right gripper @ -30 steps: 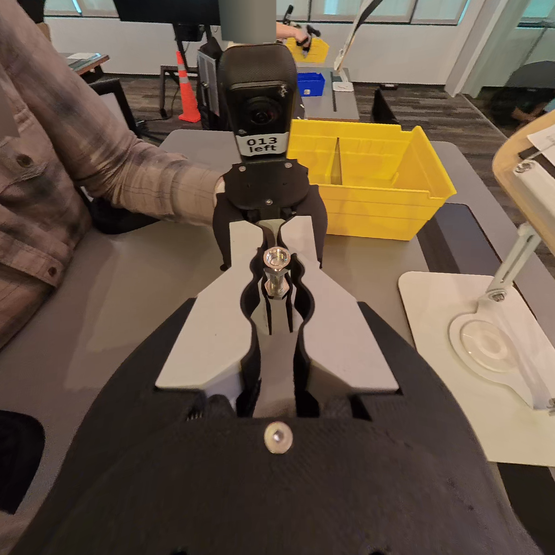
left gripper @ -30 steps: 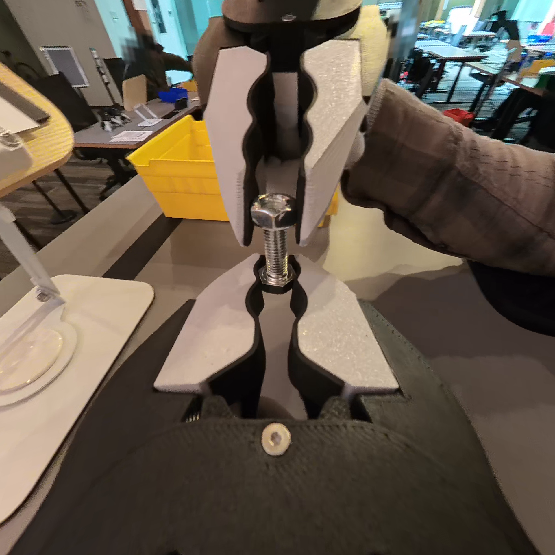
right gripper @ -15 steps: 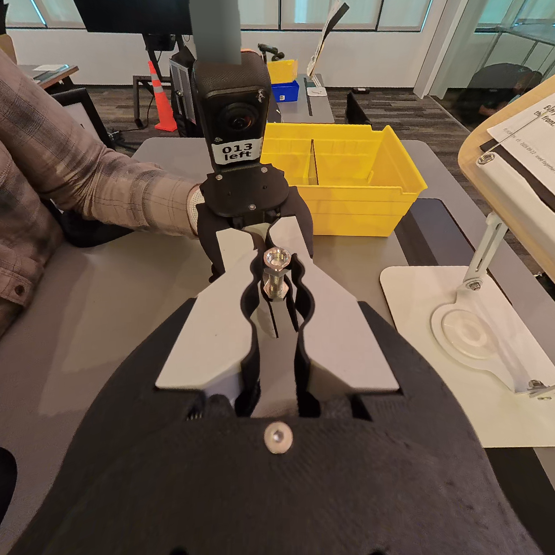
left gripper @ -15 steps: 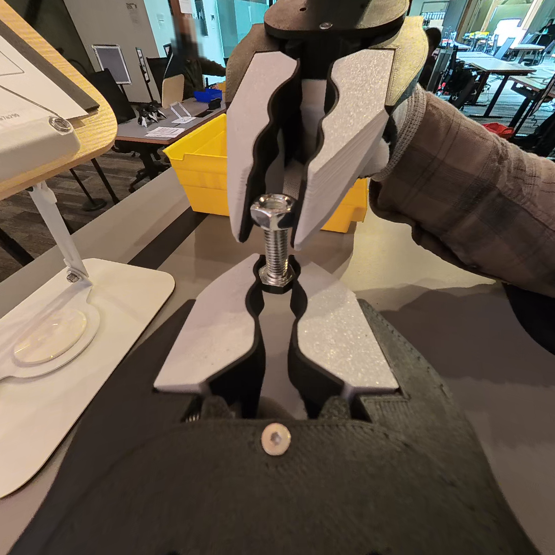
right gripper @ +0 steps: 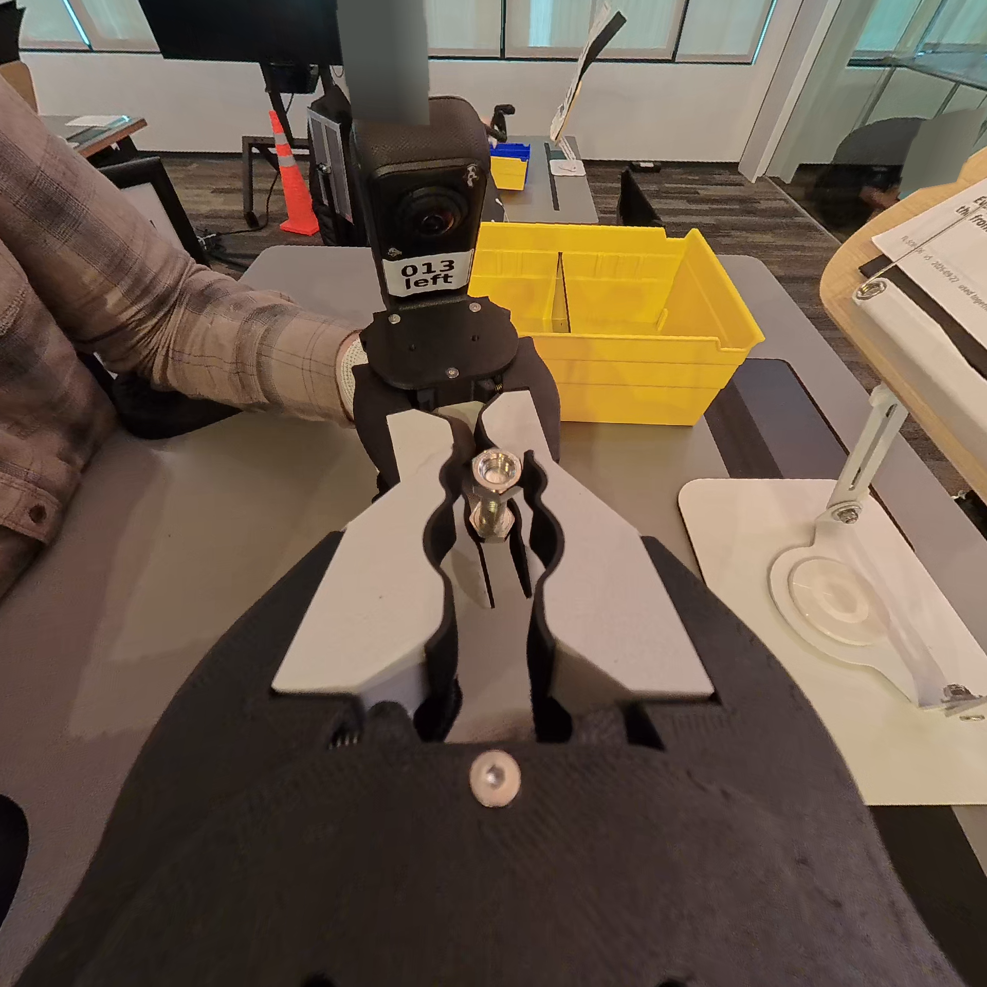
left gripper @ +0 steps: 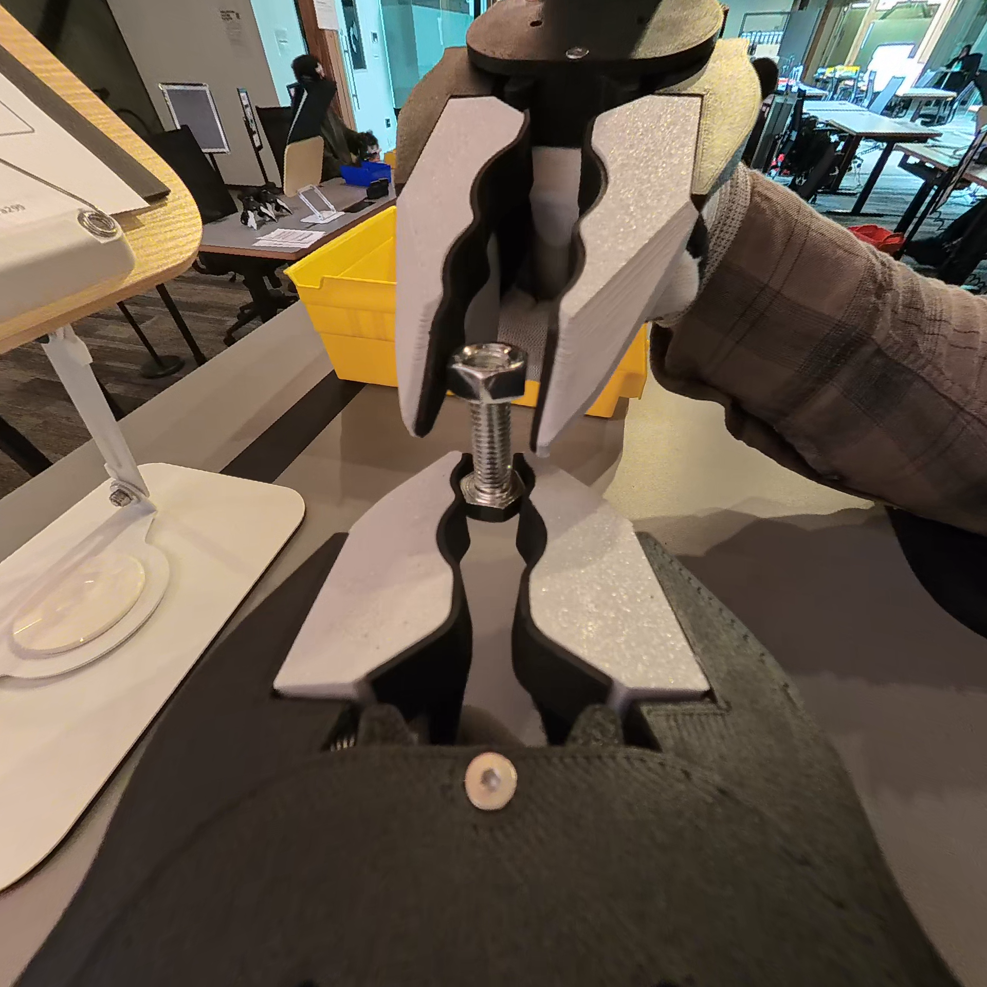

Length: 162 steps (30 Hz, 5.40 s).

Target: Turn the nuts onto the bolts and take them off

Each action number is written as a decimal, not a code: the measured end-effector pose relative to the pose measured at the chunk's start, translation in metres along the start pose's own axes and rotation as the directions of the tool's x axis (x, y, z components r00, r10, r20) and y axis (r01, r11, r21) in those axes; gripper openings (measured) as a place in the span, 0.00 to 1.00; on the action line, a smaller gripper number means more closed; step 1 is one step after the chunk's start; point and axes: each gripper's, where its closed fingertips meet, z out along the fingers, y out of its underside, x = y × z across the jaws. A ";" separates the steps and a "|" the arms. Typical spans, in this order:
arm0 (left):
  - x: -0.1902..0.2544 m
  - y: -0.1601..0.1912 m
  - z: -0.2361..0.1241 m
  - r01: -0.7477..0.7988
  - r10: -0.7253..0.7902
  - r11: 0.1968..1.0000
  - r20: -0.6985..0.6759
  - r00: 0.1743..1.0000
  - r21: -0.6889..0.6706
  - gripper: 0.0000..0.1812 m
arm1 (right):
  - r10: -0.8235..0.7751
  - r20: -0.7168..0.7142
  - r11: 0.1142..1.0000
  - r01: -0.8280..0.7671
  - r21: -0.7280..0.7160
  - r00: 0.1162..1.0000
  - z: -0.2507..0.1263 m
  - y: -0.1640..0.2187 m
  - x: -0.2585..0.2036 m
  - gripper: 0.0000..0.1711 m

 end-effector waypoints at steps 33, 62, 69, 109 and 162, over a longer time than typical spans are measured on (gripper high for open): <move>-0.004 -0.009 -0.007 0.039 -0.039 0.998 -0.013 0.999 0.049 0.08 | 0.005 0.009 0.992 -0.007 0.129 1.000 -0.010 -0.014 0.003 0.18; -0.035 0.004 -0.010 0.066 -0.059 0.997 0.160 0.985 -0.037 0.08 | 0.061 -0.121 0.995 -0.050 0.086 0.991 0.009 -0.009 0.032 0.09; 0.010 0.001 -0.011 -0.068 0.062 0.994 -0.076 0.995 -0.089 0.08 | -0.006 0.061 0.998 0.002 0.068 0.998 -0.006 -0.009 -0.008 0.09; -0.035 0.010 -0.007 0.117 -0.096 0.988 0.184 0.978 -0.105 0.08 | 0.066 -0.109 0.995 -0.057 0.084 0.992 -0.003 -0.007 0.029 0.22; -0.034 0.009 -0.007 0.106 -0.087 0.989 0.181 0.980 -0.099 0.08 | 0.025 -0.068 0.998 -0.020 0.065 0.997 -0.013 -0.006 0.016 0.19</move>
